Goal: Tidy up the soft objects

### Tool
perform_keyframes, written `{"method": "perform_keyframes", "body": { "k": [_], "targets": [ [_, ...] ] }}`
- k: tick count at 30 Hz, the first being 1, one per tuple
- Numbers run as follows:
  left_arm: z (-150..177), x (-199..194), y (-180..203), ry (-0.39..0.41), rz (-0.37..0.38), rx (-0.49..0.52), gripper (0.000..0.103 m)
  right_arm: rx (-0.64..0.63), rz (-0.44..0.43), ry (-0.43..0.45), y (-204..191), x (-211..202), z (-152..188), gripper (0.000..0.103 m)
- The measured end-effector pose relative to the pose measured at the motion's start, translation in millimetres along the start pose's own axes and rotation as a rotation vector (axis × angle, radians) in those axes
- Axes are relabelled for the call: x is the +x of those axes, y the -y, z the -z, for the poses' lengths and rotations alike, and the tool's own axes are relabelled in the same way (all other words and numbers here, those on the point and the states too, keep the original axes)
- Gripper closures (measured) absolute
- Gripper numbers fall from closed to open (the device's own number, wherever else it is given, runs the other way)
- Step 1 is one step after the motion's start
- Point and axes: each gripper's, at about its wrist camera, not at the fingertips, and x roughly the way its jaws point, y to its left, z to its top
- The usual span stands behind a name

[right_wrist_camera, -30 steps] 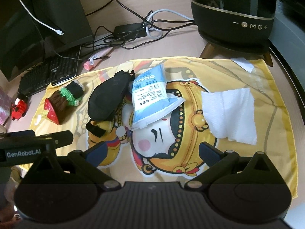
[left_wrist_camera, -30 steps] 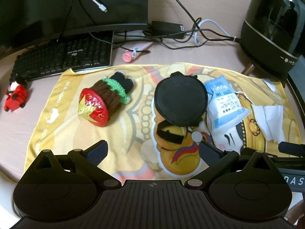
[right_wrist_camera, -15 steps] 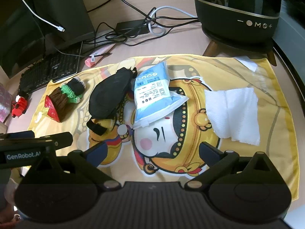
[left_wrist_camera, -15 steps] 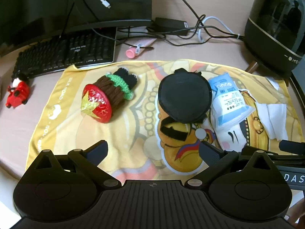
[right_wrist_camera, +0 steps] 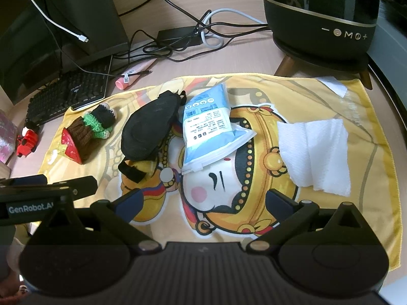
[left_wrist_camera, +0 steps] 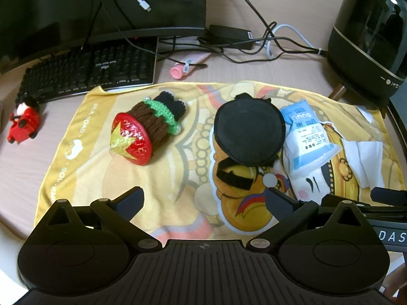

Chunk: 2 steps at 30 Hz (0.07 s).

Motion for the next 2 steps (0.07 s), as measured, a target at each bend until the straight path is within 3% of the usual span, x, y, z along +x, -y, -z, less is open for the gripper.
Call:
{"method": "perform_keyframes", "body": {
  "k": [2],
  "targets": [
    [0.6,-2.9,-2.1,0.021,0.006,-0.007,0.0,-0.001,0.001,0.007,-1.4,-0.3,0.7,0.0]
  ]
}}
